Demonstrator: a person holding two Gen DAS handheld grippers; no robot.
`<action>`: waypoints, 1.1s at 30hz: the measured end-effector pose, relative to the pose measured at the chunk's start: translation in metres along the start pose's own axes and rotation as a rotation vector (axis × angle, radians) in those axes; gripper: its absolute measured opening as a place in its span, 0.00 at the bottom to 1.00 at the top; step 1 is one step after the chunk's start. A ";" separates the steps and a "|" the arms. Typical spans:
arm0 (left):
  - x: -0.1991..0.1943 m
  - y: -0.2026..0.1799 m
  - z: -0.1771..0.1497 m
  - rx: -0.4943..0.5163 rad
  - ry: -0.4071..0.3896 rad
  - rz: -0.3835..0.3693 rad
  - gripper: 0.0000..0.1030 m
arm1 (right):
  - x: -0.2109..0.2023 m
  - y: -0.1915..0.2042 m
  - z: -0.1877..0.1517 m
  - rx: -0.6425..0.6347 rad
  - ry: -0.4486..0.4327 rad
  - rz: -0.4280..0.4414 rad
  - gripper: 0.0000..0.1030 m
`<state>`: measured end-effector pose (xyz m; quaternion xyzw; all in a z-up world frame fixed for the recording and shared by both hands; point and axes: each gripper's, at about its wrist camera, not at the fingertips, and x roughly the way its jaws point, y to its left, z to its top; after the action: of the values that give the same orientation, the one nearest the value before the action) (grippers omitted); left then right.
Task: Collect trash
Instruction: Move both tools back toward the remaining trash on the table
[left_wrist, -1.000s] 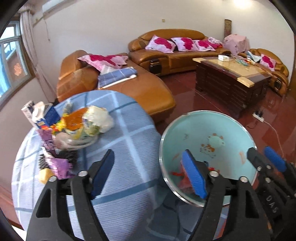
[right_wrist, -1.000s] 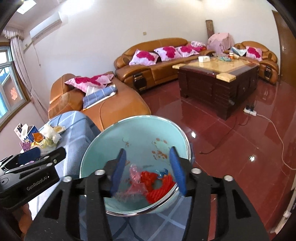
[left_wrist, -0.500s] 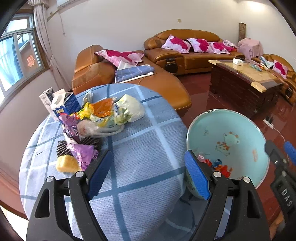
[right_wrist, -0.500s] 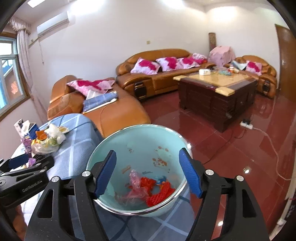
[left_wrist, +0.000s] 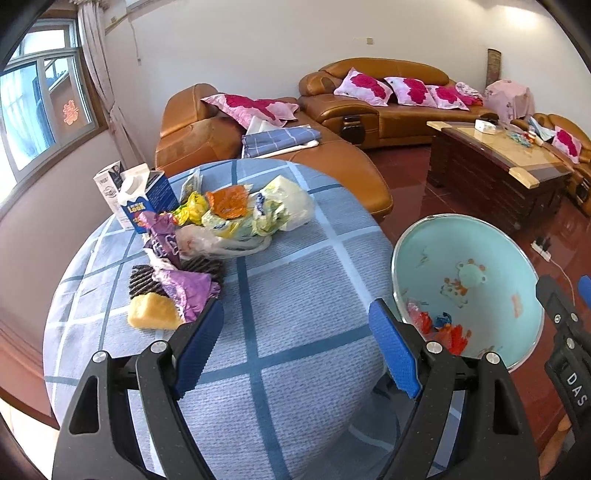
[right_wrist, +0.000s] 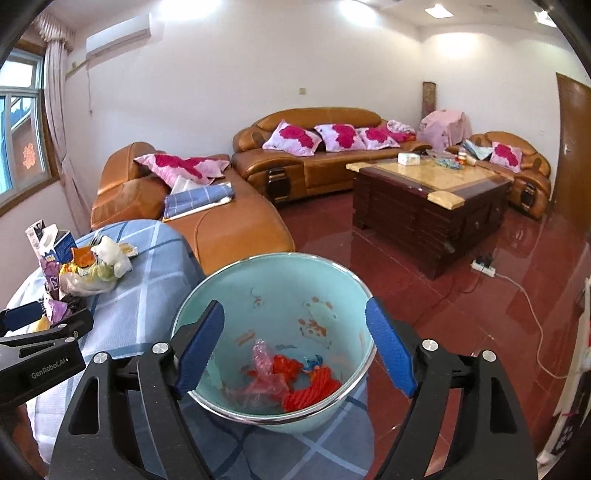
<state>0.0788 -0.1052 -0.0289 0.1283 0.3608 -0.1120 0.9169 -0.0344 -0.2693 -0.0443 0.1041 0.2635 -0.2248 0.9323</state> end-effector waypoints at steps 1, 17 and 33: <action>0.000 0.002 -0.001 -0.002 0.001 0.003 0.77 | 0.001 0.000 0.000 0.005 0.007 0.005 0.76; 0.023 0.072 -0.027 -0.094 0.079 0.035 0.77 | 0.001 0.062 0.008 -0.080 0.008 0.104 0.71; 0.040 0.183 -0.041 -0.253 0.110 0.130 0.69 | 0.030 0.155 0.004 -0.176 0.104 0.267 0.62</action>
<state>0.1355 0.0758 -0.0574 0.0405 0.4128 0.0012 0.9099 0.0636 -0.1455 -0.0455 0.0678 0.3140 -0.0694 0.9445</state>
